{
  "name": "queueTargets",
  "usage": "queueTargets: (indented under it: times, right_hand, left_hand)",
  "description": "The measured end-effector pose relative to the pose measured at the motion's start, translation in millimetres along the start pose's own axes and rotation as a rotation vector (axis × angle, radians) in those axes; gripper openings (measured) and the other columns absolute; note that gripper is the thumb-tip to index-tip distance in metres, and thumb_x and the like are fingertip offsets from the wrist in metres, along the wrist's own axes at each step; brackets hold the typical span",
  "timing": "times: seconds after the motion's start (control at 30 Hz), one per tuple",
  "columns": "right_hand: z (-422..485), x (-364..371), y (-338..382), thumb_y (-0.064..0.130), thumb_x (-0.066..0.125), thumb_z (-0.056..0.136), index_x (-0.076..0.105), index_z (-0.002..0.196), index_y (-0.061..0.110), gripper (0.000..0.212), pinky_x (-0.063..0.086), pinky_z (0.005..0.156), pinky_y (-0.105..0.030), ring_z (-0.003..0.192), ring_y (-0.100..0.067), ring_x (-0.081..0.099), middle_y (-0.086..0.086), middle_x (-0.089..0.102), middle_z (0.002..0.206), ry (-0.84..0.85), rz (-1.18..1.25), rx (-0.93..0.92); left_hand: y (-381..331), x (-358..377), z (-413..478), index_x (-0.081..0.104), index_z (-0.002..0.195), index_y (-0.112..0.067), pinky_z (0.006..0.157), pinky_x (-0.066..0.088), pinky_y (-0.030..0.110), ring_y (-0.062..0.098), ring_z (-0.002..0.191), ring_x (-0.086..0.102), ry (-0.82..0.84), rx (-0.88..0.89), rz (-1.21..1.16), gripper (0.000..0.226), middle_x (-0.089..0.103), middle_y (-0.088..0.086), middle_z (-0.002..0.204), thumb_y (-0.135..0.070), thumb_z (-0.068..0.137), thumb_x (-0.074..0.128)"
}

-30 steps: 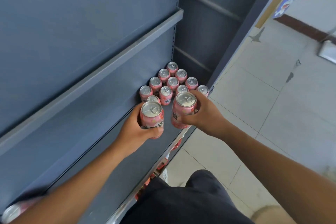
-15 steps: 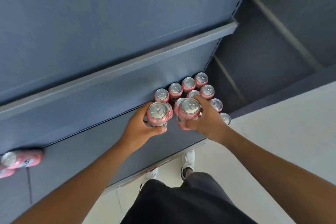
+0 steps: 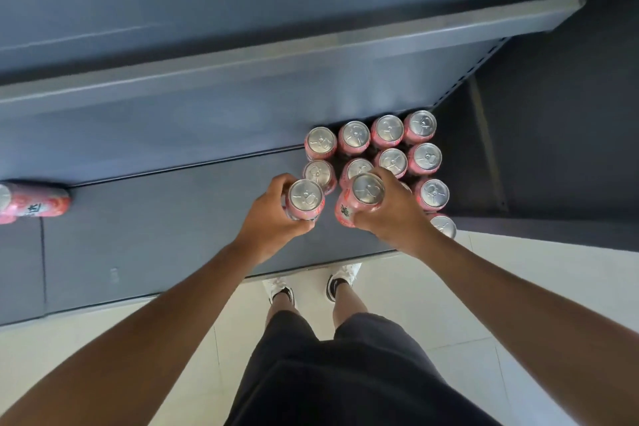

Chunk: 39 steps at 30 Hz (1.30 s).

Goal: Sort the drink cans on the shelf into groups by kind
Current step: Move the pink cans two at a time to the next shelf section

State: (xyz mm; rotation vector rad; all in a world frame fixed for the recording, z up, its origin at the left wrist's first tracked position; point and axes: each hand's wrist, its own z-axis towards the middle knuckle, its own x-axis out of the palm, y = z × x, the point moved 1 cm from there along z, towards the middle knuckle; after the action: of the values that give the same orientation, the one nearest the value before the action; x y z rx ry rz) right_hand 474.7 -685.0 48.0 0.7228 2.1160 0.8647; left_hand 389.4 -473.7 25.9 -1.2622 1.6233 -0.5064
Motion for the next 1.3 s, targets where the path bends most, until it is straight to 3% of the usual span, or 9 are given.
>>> queueTargets:
  times: [0.17, 0.3, 0.43, 0.57, 0.73, 0.93, 1.03, 1.17, 1.3]
  right_hand:
    - [6.8, 5.1, -17.3, 0.026, 0.077, 0.067, 0.048, 0.112, 0.038, 0.055, 0.059, 0.064, -0.042, 0.081, -0.016, 0.065, 0.012, 0.063, 0.093, -0.017, -0.178, 0.023]
    - [10.8, 10.7, -32.4, 0.037, 0.078, 0.068, 0.049, 0.12, 0.03, 0.06, 0.054, 0.08, -0.041, 0.098, -0.022, 0.061, 0.01, 0.063, 0.11, -0.091, -0.419, -0.096]
    - [18.4, 16.5, -47.5, 0.042, 0.084, 0.064, 0.056, 0.118, 0.017, 0.066, 0.042, 0.098, -0.04, 0.11, -0.026, 0.056, 0.0, 0.063, 0.113, -0.206, -0.64, -0.228]
    - [21.1, 21.8, -60.2, 0.044, 0.085, 0.064, 0.055, 0.129, 0.016, 0.077, 0.025, 0.106, -0.04, 0.122, -0.03, 0.042, -0.005, 0.053, 0.128, -0.255, -0.813, -0.226]
    - [25.9, 31.4, -68.8, 0.049, 0.09, 0.053, 0.059, 0.121, 0.016, 0.081, 0.028, 0.105, -0.047, 0.119, -0.029, 0.035, -0.009, 0.049, 0.129, -0.343, -0.924, -0.218]
    - [27.0, 36.5, -75.5, 0.054, 0.088, 0.052, 0.058, 0.117, 0.013, 0.083, 0.022, 0.103, -0.046, 0.121, -0.032, 0.039, -0.012, 0.05, 0.131, -0.367, -1.031, -0.231]
    - [24.2, 35.8, -73.9, 0.052, 0.087, 0.055, 0.056, 0.122, 0.014, 0.083, 0.021, 0.105, -0.046, 0.124, -0.032, 0.038, -0.011, 0.049, 0.133, -0.347, -1.036, -0.237]
    - [17.2, 29.7, -63.5, 0.051, 0.082, 0.065, 0.049, 0.135, 0.017, 0.084, 0.028, 0.107, -0.046, 0.129, -0.031, 0.04, -0.007, 0.047, 0.138, -0.281, -1.002, -0.248]
    - [8.9, 19.3, -49.0, 0.047, 0.075, 0.076, 0.05, 0.136, 0.012, 0.073, 0.037, 0.103, -0.046, 0.126, -0.033, 0.047, -0.007, 0.051, 0.139, -0.227, -0.979, -0.337]
  left_hand:
    - [18.5, 23.2, 9.8, 0.049, 0.115, -0.027, 0.083, 0.051, 0.029, 0.005, 0.093, 0.06, 0.024, 0.002, 0.072, 0.062, 0.063, -0.016, 0.103, -0.018, 0.067, 0.087]
    - [31.3, 41.7, 13.2, 0.048, 0.115, -0.027, 0.086, 0.051, 0.028, 0.01, 0.098, 0.058, 0.003, 0.0, 0.078, 0.064, 0.057, -0.005, 0.114, -0.018, 0.065, 0.088]
    - [36.3, 58.2, 17.7, 0.048, 0.12, -0.023, 0.088, 0.049, 0.028, 0.012, 0.103, 0.057, -0.003, 0.02, 0.061, 0.068, 0.054, -0.004, 0.119, -0.017, 0.064, 0.087]
    - [35.9, 71.4, 17.3, 0.046, 0.119, -0.027, 0.082, 0.042, 0.009, 0.008, 0.102, 0.056, -0.032, 0.013, 0.018, 0.07, 0.053, -0.006, 0.118, -0.016, 0.065, 0.088]
    - [43.6, 84.4, 17.8, 0.048, 0.129, -0.02, 0.081, 0.035, -0.002, 0.009, 0.105, 0.055, -0.072, -0.034, -0.003, 0.075, 0.055, -0.003, 0.121, -0.017, 0.066, 0.089]
    - [45.9, 87.6, 17.3, 0.048, 0.131, -0.02, 0.091, 0.046, 0.016, 0.011, 0.11, 0.057, -0.093, -0.016, -0.004, 0.078, 0.054, -0.002, 0.125, -0.02, 0.066, 0.09]
    - [43.2, 85.8, 16.7, 0.046, 0.133, -0.018, 0.089, 0.042, 0.016, 0.011, 0.111, 0.055, -0.078, -0.01, 0.013, 0.078, 0.054, -0.001, 0.126, -0.019, 0.068, 0.089]
    - [38.4, 78.5, 13.3, 0.046, 0.134, -0.019, 0.09, 0.042, 0.023, 0.013, 0.113, 0.054, -0.045, 0.009, 0.07, 0.076, 0.053, -0.003, 0.127, -0.021, 0.07, 0.088]
    - [30.5, 64.6, 4.0, 0.044, 0.136, -0.023, 0.094, 0.046, 0.028, 0.012, 0.115, 0.052, -0.019, 0.051, 0.123, 0.077, 0.049, -0.005, 0.136, -0.028, 0.072, 0.087]
